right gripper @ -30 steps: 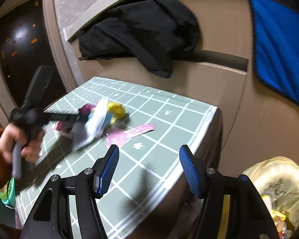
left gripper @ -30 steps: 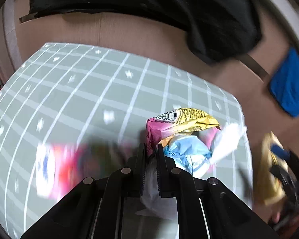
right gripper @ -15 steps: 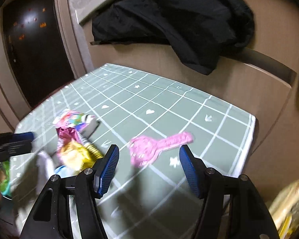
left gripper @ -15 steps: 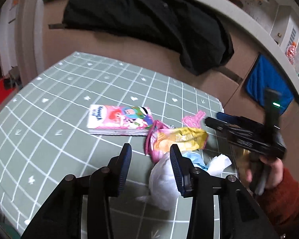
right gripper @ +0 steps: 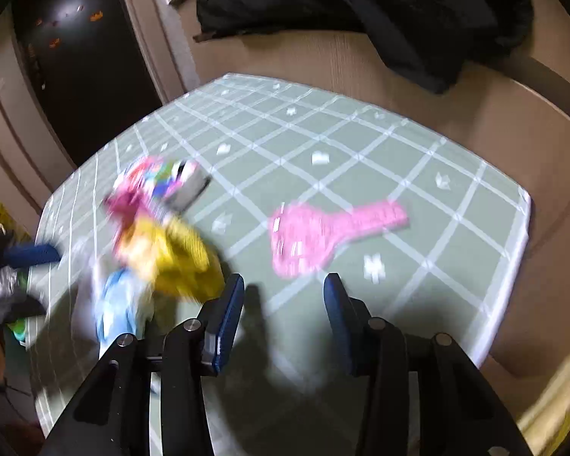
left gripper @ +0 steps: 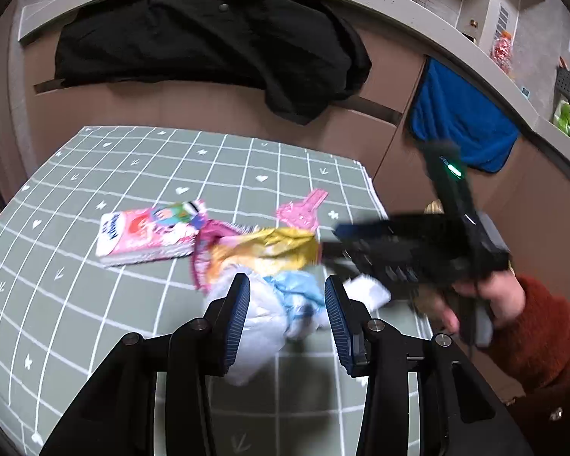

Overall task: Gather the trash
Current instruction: 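Lower the left gripper onto the white tissue while the right gripper approaches the pink comb, then grasp the white tissue with the left gripper while the right gripper grasps the pink comb, then carry the tissue with the left gripper while the right gripper carries the comb to the bin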

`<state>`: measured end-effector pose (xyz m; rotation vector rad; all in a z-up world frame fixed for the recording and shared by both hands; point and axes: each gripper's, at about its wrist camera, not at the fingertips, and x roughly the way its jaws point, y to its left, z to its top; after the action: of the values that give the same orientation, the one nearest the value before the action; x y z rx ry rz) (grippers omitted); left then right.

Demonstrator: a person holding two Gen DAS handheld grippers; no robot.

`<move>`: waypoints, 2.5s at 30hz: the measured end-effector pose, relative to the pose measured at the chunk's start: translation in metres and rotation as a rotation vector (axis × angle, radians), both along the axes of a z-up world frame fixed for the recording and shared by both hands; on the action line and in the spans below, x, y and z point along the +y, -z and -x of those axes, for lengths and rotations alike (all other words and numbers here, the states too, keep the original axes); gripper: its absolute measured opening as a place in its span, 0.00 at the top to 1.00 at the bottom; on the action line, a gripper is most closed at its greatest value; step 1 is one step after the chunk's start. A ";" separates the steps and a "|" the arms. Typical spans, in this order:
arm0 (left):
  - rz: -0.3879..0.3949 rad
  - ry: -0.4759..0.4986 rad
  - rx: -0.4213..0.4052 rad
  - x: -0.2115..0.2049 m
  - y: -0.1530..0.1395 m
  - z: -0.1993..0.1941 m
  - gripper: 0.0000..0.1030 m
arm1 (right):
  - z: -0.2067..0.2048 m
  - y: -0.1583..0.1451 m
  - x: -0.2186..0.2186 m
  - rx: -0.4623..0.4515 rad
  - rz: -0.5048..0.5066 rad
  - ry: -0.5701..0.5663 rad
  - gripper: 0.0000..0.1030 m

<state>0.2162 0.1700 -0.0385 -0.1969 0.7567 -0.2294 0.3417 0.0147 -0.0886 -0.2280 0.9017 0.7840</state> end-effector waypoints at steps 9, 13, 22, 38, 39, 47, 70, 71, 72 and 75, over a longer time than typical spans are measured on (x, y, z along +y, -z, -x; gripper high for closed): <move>-0.028 -0.040 0.102 -0.016 0.034 -0.034 0.58 | 0.019 -0.031 -0.064 -0.084 -0.113 0.140 0.51; -0.081 -0.050 0.114 -0.029 0.042 -0.016 0.56 | 0.014 -0.042 -0.066 -0.152 -0.085 0.144 0.46; -0.011 -0.137 0.155 -0.011 0.040 0.017 0.61 | -0.015 -0.025 0.004 -0.182 -0.010 0.021 0.46; 0.021 -0.095 0.031 -0.001 0.005 0.061 0.56 | 0.017 -0.034 0.005 -0.244 0.023 0.044 0.76; 0.014 -0.094 0.035 -0.005 0.007 0.062 0.56 | 0.020 -0.039 0.002 -0.250 0.013 0.046 0.76; -0.039 -0.201 0.138 -0.018 0.047 0.031 0.53 | 0.051 -0.063 -0.027 -0.298 -0.030 0.091 0.75; -0.102 -0.182 -0.086 -0.055 -0.033 0.043 0.69 | 0.108 -0.092 -0.083 -0.362 -0.109 0.108 0.75; -0.092 -0.175 -0.103 -0.057 -0.039 0.042 0.69 | 0.112 -0.096 -0.087 -0.376 -0.112 0.113 0.75; -0.080 -0.163 -0.125 -0.060 -0.047 0.042 0.69 | 0.116 -0.102 -0.093 -0.393 -0.117 0.122 0.75; -0.040 -0.117 -0.209 -0.076 -0.072 0.044 0.69 | 0.126 -0.115 -0.112 -0.427 -0.128 0.153 0.75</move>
<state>0.1726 0.0937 0.0334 -0.1753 0.5401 -0.1206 0.2156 -0.0974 0.0261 -0.2007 0.4577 0.6159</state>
